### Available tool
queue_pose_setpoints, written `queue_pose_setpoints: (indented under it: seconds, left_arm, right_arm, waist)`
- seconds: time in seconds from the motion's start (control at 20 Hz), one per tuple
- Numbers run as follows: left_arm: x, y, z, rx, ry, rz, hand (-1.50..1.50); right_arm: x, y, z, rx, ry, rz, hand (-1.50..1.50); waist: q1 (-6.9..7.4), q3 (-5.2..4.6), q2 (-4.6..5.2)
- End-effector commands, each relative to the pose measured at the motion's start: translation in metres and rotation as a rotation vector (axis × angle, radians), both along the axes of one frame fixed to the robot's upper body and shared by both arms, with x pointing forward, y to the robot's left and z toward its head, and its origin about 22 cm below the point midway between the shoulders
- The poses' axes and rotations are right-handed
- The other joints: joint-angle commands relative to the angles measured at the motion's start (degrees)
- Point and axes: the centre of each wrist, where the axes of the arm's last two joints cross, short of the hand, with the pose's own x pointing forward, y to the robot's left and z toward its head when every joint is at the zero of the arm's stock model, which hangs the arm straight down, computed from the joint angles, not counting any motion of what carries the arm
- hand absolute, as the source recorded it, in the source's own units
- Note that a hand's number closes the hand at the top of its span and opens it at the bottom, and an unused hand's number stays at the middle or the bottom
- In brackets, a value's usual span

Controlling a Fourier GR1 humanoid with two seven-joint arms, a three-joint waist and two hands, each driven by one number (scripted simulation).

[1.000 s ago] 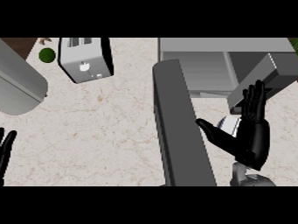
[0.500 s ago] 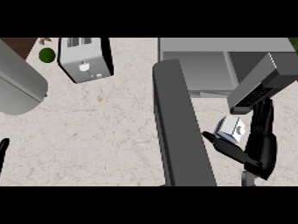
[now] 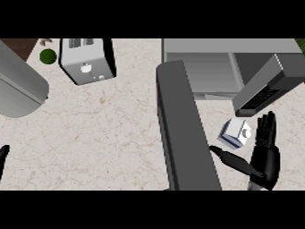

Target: Pick up the milk, place it into the microwave and close the microwave

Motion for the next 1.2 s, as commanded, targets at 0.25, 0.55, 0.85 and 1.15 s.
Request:
queue_pose_setpoints:
  seconds: [0.25,0.55,0.85,1.15]
  left_arm:
    - [-0.016,0.003,0.005,-0.019,0.004,-0.006,-1.50]
    - [0.005,0.015,0.024,0.008,0.005,-0.008,-1.50]
    - [-0.001,-0.007,-0.002,-0.002,0.008,-0.024,-1.50]
    - [0.001,0.011,-0.007,-0.008,0.003,-0.011,-1.50]
  right_arm:
    - [0.014,-0.019,-0.030,-0.045,0.002,0.017,-1.50]
    - [0.030,-0.032,-0.040,-0.042,0.019,-0.026,-1.50]
    - [0.004,-0.049,-0.083,-0.109,0.122,-0.152,-1.50]
    - [0.019,-0.071,-0.086,-0.091,0.124,-0.147,-1.50]
  waist:
    - [0.17,0.00,0.00]
    - [0.08,0.01,0.07]
    - [0.42,0.07,0.23]
    - [0.46,0.05,0.16]
